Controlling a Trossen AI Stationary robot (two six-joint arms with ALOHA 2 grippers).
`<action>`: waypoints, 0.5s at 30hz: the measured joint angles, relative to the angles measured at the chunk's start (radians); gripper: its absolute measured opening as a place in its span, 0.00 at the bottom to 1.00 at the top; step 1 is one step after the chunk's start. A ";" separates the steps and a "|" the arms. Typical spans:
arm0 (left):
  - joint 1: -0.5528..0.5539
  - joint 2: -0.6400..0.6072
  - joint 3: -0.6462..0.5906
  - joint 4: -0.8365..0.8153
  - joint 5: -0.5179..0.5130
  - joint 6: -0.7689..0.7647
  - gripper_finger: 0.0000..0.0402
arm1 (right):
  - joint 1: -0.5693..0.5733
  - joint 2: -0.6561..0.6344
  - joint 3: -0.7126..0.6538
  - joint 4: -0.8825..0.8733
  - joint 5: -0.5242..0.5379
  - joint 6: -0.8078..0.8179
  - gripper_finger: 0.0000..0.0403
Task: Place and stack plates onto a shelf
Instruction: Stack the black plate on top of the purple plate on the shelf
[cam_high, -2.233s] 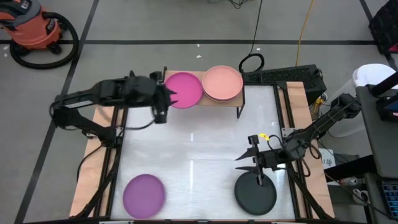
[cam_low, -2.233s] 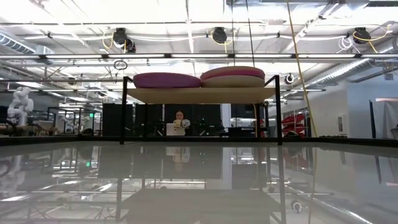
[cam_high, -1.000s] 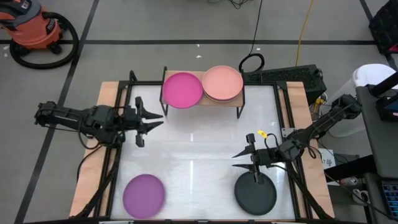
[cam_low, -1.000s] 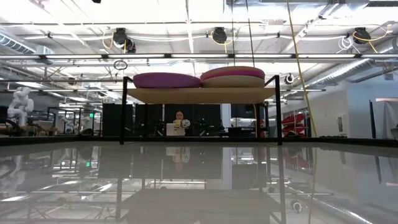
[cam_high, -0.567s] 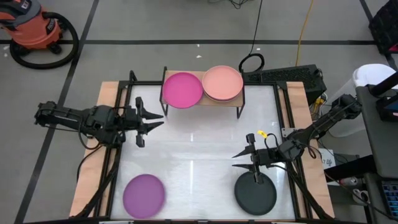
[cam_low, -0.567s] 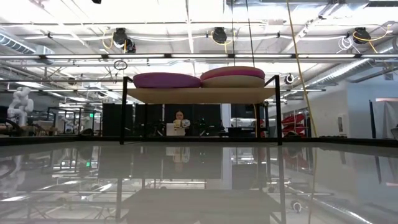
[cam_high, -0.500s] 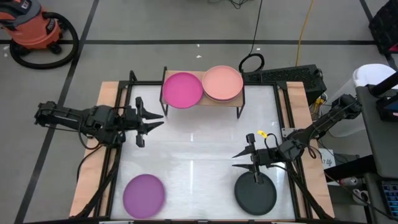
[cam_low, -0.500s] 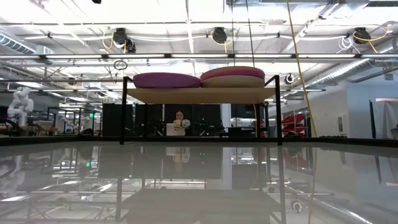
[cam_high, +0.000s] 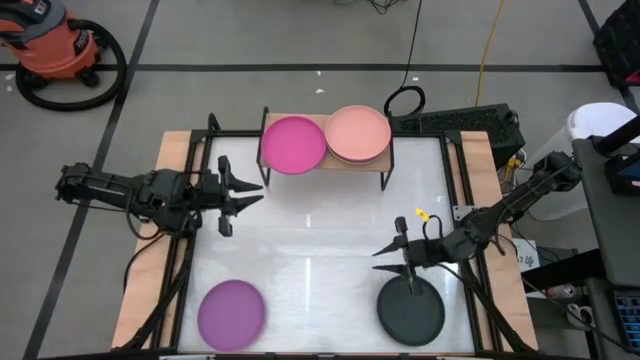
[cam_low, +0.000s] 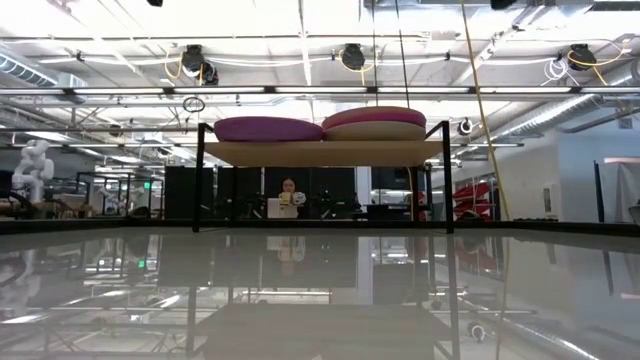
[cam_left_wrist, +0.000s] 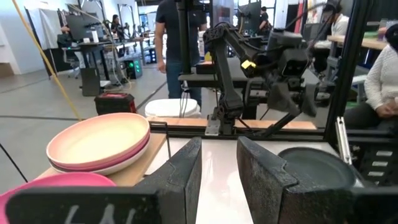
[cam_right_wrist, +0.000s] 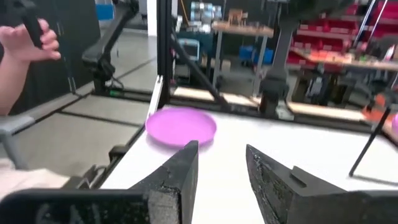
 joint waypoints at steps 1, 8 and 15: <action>0.000 0.000 0.000 0.002 0.000 -0.012 0.27 | 0.000 0.000 0.000 -0.017 0.000 0.013 0.29; 0.000 0.000 0.000 0.045 0.000 -0.066 0.27 | 0.000 0.000 0.000 -0.131 -0.002 0.061 0.29; 0.000 -0.010 0.000 0.159 0.002 -0.106 0.27 | 0.000 0.000 0.037 -0.420 -0.004 0.236 0.29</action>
